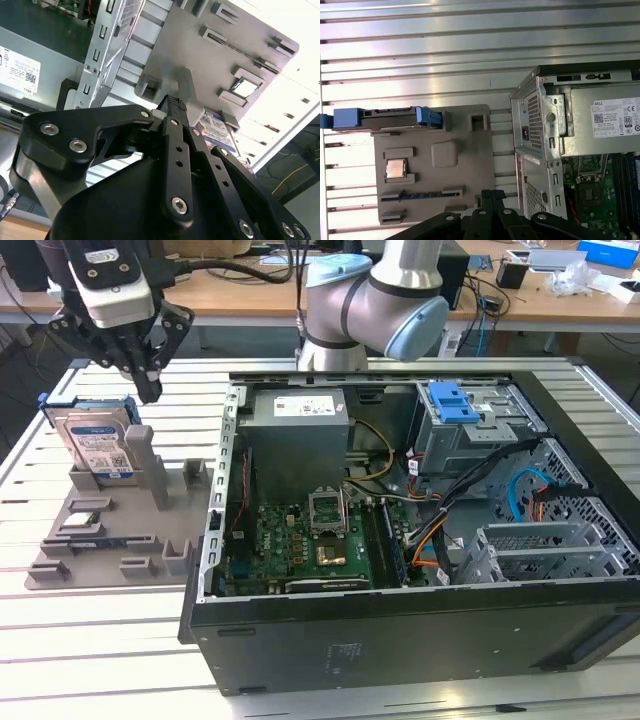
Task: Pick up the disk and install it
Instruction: 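Reach for the disk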
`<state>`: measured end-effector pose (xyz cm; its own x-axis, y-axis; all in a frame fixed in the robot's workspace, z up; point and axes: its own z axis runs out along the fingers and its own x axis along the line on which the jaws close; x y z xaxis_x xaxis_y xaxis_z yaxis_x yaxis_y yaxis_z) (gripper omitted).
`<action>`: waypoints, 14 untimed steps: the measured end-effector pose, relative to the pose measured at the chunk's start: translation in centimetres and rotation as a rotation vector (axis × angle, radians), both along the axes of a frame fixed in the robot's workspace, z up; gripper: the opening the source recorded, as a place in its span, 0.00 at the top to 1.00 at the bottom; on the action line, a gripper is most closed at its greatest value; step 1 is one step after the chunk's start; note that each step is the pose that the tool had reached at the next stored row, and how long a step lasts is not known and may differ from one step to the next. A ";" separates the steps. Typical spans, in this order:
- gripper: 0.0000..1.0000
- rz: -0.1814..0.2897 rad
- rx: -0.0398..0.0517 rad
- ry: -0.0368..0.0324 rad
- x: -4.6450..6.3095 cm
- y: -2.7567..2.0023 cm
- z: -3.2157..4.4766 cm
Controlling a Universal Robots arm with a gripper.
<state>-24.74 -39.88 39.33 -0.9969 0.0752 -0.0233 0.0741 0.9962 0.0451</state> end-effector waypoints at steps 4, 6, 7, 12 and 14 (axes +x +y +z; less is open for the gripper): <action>0.89 0.000 0.0001 0.0000 -1.1 0.00 0.00; 0.89 0.000 0.0000 -0.0001 -2.0 0.00 0.00; 0.89 0.000 0.0000 0.0000 -2.2 0.00 0.00; 0.89 0.000 0.0000 0.0000 -3.7 0.00 0.00; 0.89 0.000 0.0000 0.0000 -4.2 0.00 0.00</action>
<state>-28.96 -39.88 39.33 -0.9969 0.0752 -0.0233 0.0741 0.9962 0.0451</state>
